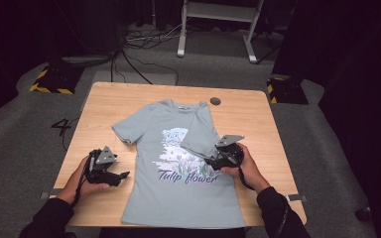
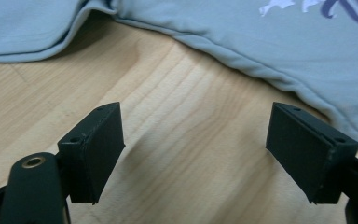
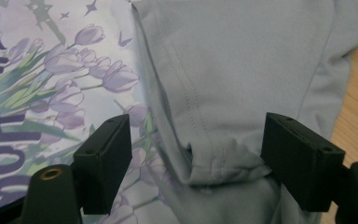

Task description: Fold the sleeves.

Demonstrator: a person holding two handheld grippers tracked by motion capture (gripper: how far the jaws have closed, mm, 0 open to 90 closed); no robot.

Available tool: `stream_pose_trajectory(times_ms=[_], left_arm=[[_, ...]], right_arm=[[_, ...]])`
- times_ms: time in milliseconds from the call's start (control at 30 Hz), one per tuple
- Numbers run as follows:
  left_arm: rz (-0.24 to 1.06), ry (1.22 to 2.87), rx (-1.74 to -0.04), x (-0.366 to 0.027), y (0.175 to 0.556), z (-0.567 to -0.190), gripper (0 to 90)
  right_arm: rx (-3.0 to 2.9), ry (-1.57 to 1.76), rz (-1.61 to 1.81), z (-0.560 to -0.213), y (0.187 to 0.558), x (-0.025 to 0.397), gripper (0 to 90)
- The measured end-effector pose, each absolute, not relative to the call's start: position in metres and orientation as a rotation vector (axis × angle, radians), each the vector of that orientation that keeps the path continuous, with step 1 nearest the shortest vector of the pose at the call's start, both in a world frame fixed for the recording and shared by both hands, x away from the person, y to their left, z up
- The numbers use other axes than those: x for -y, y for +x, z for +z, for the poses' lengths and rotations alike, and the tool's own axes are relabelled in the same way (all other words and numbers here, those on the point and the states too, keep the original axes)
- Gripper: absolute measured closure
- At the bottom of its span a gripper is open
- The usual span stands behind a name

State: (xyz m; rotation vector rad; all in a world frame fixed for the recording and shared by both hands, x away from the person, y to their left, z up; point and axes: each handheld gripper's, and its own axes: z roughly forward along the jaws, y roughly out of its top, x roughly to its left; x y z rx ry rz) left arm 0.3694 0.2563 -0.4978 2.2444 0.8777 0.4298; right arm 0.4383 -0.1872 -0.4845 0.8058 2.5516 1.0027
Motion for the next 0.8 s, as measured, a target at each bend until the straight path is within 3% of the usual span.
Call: stream_pose_trajectory(times_ms=[800], left_arm=[[0.483, 2.172, -0.978, -0.274, 0.411, -0.493, 20.2]], right_arm=[[-2.61, 0.791, 0.992, -0.493, 0.422, 0.193, 24.6]])
